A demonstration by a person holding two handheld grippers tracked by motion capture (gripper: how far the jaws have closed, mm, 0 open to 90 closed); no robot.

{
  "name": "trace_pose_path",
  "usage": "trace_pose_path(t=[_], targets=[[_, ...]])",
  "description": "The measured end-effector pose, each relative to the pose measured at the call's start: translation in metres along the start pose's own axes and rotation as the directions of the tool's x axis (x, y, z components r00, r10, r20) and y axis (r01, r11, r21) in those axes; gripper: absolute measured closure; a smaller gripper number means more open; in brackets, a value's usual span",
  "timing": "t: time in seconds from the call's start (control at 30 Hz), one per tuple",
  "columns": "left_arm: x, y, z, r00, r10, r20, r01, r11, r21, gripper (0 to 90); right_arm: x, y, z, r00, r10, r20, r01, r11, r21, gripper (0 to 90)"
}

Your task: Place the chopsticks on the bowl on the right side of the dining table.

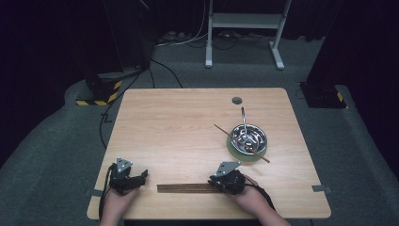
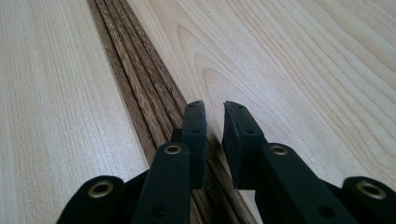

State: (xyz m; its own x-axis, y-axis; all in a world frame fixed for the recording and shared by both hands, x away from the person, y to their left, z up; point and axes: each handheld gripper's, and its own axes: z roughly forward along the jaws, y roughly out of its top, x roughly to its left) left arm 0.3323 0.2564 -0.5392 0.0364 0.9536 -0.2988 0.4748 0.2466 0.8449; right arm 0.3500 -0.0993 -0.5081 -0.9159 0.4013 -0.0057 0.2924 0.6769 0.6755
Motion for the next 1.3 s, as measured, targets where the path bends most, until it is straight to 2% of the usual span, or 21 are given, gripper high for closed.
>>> trace_pose_path(t=[0.53,0.67,0.77,0.87,1.03,1.13,1.3], targets=[[0.0,0.0,0.0,1.0,-0.001,0.0,0.001,1.0,-0.001,18.5,0.002,0.0,0.0,0.9999,-0.015,0.001,0.015,1.0,-0.002,80.5],[0.0,0.0,0.0,1.0,0.0,0.0,0.0,1.0,0.0,18.5,0.0,0.0,0.001,0.9999,-0.002,0.012,0.002,1.0,-0.008,80.5],[0.0,0.0,0.0,1.0,-0.001,0.0,0.001,1.0,-0.001,18.5,-0.003,0.001,0.002,0.9989,0.01,0.045,-0.009,1.0,-0.006,80.0],[0.0,0.0,0.0,1.0,0.0,0.0,0.0,1.0,0.0,18.5,-0.006,0.002,0.002,0.998,0.035,0.052,-0.034,0.999,-0.029,79.7],[0.0,0.0,0.0,1.0,0.0,0.0,0.0,1.0,0.0,18.5,0.002,0.003,-0.002,0.9998,0.005,0.019,-0.005,1.0,-0.026,79.7],[0.0,0.0,0.0,1.0,0.001,0.0,-0.001,1.0,0.001,18.5,0.005,0.001,-0.001,0.9998,-0.007,0.018,0.007,1.0,-0.016,79.8],[0.0,0.0,0.0,1.0,0.002,0.0,-0.002,1.0,0.001,18.5,0.002,0.0,0.002,0.9998,0.001,0.021,-0.001,1.0,-0.006,79.8]])
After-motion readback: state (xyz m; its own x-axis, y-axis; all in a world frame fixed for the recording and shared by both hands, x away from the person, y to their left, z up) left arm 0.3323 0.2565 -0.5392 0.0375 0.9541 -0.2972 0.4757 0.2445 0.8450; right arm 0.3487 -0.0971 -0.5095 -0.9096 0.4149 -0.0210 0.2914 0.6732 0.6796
